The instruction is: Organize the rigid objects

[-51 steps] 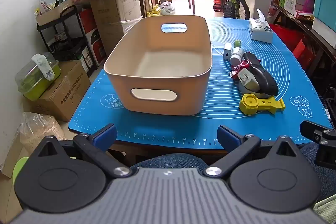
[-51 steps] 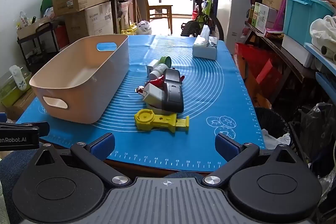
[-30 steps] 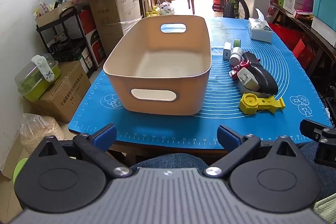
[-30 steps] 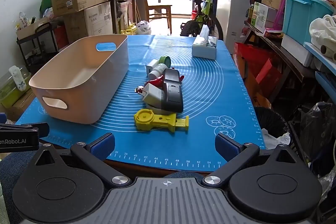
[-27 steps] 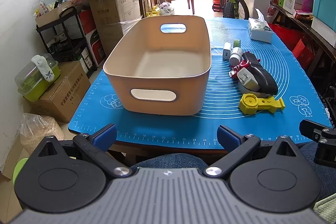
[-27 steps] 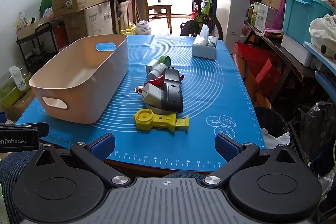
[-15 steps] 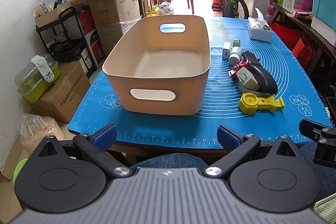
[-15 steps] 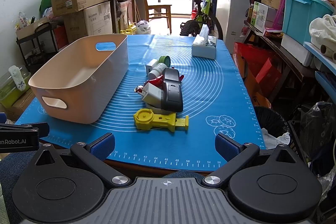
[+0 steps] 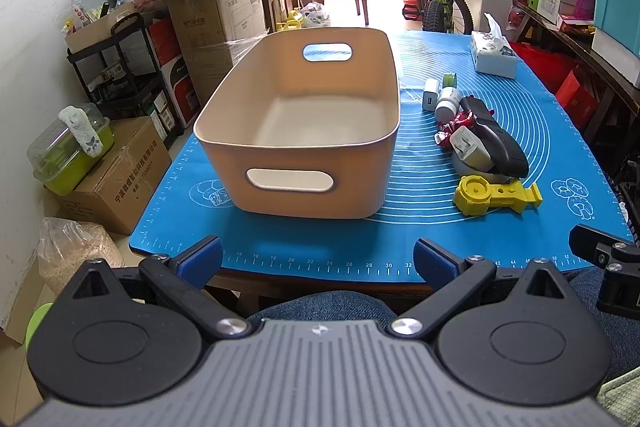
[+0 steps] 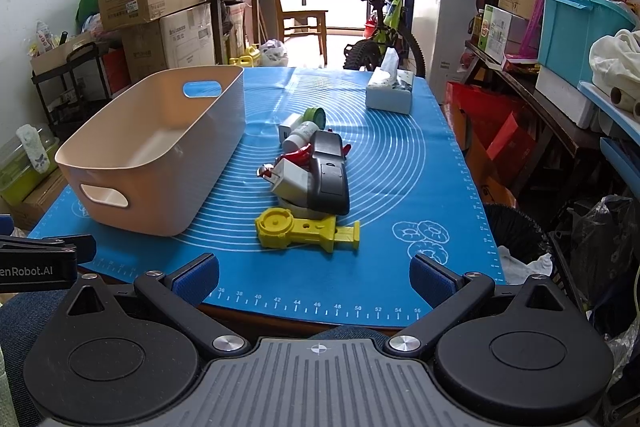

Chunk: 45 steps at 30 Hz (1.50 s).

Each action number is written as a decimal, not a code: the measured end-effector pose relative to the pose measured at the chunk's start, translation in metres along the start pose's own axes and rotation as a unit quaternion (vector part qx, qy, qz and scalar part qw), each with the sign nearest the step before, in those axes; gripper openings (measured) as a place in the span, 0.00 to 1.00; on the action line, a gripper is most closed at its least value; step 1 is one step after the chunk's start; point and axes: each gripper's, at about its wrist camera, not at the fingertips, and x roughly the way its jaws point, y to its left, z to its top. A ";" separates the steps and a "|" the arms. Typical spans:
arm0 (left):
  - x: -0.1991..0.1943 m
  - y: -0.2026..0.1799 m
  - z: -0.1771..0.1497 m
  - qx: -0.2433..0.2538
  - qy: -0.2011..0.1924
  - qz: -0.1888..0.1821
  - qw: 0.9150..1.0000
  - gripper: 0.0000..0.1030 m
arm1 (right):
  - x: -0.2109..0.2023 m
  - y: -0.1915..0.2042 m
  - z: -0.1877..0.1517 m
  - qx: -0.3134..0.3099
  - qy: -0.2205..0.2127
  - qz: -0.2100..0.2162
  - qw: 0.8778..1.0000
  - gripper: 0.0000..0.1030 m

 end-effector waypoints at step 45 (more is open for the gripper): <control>0.004 -0.005 0.000 0.011 0.003 0.002 1.000 0.97 | -0.001 -0.001 0.002 0.005 -0.003 0.003 1.000 0.97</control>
